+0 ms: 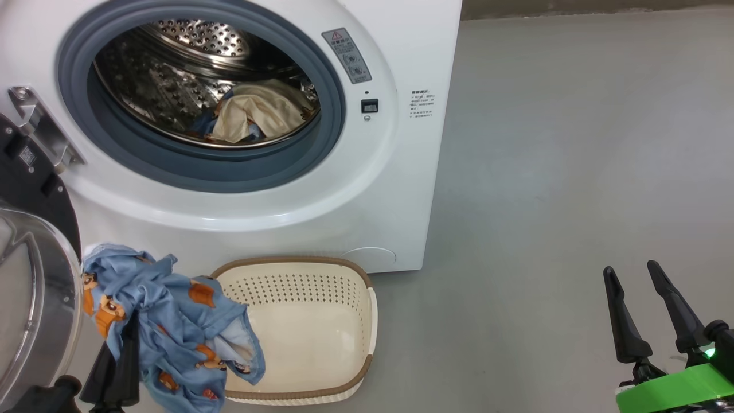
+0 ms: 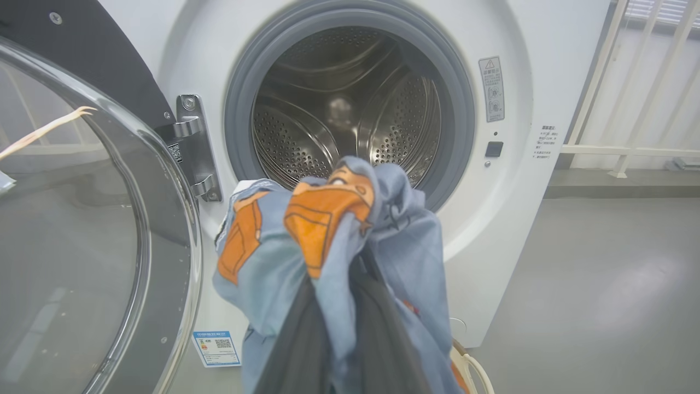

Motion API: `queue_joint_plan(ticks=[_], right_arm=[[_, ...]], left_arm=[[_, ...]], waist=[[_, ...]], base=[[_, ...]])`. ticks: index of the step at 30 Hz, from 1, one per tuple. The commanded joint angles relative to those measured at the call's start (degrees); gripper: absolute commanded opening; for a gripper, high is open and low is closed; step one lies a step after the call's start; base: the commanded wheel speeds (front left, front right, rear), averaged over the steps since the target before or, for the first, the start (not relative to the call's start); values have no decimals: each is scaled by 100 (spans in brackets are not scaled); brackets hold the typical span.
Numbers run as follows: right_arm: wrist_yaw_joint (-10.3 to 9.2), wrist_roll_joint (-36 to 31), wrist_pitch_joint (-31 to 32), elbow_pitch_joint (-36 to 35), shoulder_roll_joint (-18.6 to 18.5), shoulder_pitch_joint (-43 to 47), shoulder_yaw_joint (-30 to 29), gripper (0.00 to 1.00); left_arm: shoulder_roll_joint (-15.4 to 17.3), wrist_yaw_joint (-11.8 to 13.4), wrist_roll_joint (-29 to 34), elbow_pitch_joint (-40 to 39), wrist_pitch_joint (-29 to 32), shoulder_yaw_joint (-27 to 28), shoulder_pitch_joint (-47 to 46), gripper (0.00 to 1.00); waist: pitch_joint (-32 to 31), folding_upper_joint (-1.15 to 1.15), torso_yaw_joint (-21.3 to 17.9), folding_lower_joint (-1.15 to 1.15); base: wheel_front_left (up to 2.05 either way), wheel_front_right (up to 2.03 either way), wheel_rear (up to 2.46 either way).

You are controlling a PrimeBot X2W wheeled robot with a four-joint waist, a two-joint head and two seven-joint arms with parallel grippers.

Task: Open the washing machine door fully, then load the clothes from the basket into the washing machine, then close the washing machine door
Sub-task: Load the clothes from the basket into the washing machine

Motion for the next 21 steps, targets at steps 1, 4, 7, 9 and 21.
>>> queue_joint_plan(ticks=[1, 4, 7, 9, 21], right_arm=[[26, 13, -28, -156, -143, -11, 52, 100], [26, 7, -28, -164, -140, -32, 53, 100], [26, 1, -28, -170, -130, -56, 47, 100], [26, -3, -28, -177, -120, -73, 50, 100], [26, -39, -28, -240, 21, -340, 67, 100]], left_arm=[[78, 3, 37, -202, -61, 239, -101, 0], [56, 3, 32, -228, -61, 252, -92, 0], [38, 3, 28, -236, -61, 261, -114, 0], [27, 3, 25, -238, -61, 263, -141, 0], [9, 3, -18, -195, -61, 255, -653, 0]], waist=[[27, 0, 10, 0], [62, 0, 9, 0], [96, 0, 3, 0], [128, 0, -6, 0], [688, 0, -54, 0]], base=[[0, 0, 0], [0, 0, 0], [0, 0, 0], [0, 0, 0], [0, 0, 0]])
